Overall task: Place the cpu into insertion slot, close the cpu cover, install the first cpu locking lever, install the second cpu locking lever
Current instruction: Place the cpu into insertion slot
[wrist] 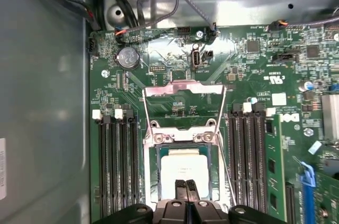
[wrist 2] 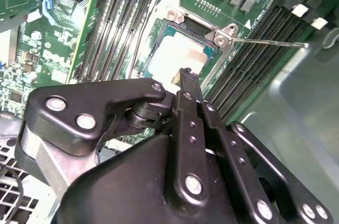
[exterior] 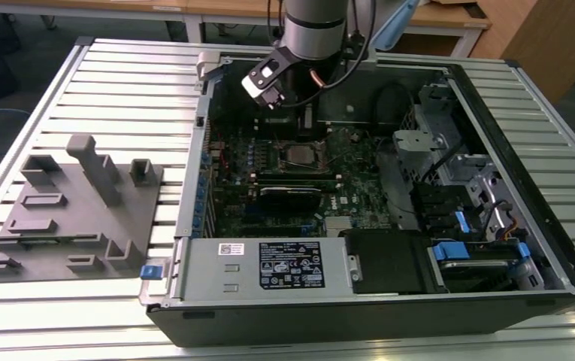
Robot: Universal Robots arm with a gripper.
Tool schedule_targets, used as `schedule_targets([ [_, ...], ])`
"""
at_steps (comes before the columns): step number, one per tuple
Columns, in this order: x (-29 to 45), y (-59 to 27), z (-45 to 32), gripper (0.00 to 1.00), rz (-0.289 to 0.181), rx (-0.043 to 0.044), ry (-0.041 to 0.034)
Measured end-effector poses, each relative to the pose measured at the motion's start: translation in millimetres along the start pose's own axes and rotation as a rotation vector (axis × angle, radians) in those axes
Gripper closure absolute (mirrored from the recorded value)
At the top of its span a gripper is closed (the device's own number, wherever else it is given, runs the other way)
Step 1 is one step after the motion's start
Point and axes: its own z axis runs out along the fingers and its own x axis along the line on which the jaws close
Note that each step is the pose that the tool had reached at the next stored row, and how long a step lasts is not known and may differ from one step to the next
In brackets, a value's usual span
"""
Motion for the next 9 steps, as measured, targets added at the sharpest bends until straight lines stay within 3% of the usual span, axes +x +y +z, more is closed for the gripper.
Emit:
schedule_targets([
  [3, 0.0, 0.2, -3.9, 0.9, 0.0, 0.0001, -0.0001],
  [9, 0.0, 0.2, -4.3, 0.9, 0.0, 0.0, -0.0001],
])
